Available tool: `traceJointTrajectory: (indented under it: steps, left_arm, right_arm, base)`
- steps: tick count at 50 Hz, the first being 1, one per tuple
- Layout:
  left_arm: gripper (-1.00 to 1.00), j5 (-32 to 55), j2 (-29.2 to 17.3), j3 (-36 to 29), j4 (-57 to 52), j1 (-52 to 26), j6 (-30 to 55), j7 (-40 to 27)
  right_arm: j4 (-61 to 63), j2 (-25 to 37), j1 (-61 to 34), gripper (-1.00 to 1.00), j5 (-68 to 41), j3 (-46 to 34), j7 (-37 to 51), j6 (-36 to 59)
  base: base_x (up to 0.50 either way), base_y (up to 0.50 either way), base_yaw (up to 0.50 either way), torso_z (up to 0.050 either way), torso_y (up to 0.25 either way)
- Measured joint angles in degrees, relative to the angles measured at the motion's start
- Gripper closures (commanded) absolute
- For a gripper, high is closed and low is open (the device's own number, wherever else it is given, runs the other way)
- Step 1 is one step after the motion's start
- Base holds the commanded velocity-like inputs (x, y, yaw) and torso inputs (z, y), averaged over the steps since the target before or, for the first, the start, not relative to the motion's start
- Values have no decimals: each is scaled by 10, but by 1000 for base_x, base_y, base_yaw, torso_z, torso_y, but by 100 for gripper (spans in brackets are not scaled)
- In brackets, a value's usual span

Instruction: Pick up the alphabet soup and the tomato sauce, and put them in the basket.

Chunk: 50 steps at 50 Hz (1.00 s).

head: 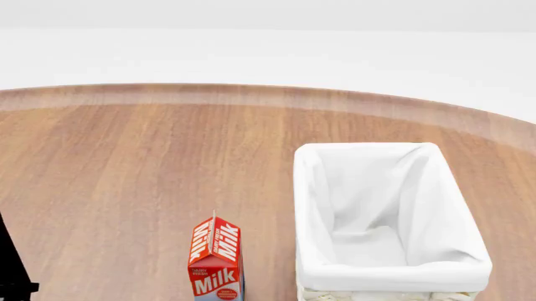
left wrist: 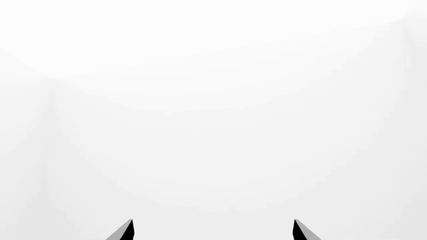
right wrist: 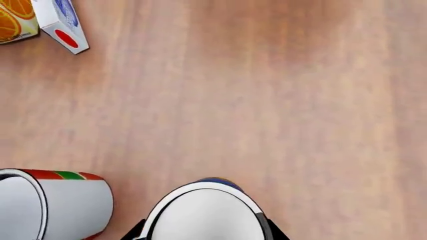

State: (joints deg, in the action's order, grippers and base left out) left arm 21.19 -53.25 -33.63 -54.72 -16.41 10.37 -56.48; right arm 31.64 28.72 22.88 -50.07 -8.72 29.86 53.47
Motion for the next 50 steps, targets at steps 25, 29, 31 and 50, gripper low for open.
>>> traceJointTrajectory:
  steps: [25, 29, 31, 50]
  left_arm:
    - [-100, 0, 1, -2, 1, -1, -2, 0]
    - [-100, -1, 2, -3, 3, -1, -4, 0]
    - [-100, -2, 2, -3, 4, 0, -4, 1]
    - [-100, -1, 0, -2, 6, 2, -9, 0]
  right_arm:
    - [141, 29, -72, 100, -154, 72, 112, 78]
    - [156, 34, -95, 100, -192, 82, 140, 91]
    - [163, 37, -107, 100, -213, 87, 154, 96]
    - [204, 76, -231, 100, -405, 112, 291, 99]
  base:
    - [0, 0, 0, 0, 0]
    - [0, 0, 0, 0, 0]
    - [0, 0, 0, 0, 0]
    - [0, 0, 0, 0, 1]
